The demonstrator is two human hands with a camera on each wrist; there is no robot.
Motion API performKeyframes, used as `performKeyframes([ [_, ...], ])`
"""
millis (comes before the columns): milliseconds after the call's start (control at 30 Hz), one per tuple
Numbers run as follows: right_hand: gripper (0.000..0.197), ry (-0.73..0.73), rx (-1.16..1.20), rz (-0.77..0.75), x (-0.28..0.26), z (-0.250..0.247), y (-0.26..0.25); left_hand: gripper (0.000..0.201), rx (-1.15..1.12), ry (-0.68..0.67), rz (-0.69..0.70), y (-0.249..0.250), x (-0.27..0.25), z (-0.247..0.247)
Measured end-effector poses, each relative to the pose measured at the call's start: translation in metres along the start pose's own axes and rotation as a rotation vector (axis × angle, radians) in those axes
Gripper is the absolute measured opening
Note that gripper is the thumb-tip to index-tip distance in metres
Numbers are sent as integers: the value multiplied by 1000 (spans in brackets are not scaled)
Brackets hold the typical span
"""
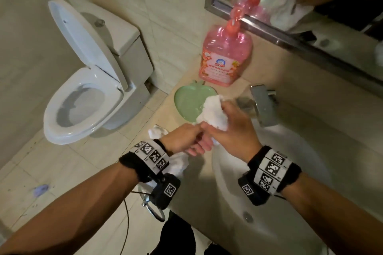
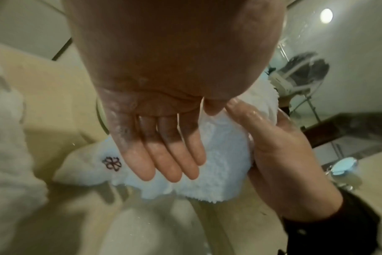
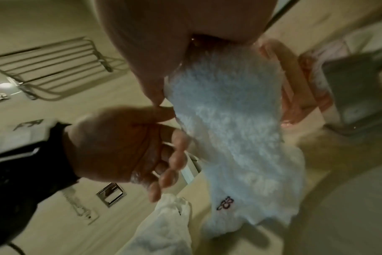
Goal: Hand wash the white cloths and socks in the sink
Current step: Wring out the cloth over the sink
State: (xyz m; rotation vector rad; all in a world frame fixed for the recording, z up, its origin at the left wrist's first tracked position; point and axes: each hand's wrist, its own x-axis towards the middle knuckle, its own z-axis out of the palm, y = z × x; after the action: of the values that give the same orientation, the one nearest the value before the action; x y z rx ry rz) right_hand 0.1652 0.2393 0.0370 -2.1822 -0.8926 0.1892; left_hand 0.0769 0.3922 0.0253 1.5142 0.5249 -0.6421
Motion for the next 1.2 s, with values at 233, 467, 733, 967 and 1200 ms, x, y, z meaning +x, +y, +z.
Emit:
performKeyframes([
  [233,27,-66,-94,-276,-62,-67,1,44,-602,189,93,41,-39,66],
  [467,43,-400,-384,-389,-133,-120,-3,25,-416,458,271,86,-83,116],
  [733,24,61,-22,-228,-124,-200,-41,15,202,360,472,137,-138,143],
  [967,10,-278,88,-96,-71,-234,-75,27,697,396,601,168,-168,137],
  [1200,18,-91,495,196,-68,-236,-62,49,489,469,461,140,-168,119],
])
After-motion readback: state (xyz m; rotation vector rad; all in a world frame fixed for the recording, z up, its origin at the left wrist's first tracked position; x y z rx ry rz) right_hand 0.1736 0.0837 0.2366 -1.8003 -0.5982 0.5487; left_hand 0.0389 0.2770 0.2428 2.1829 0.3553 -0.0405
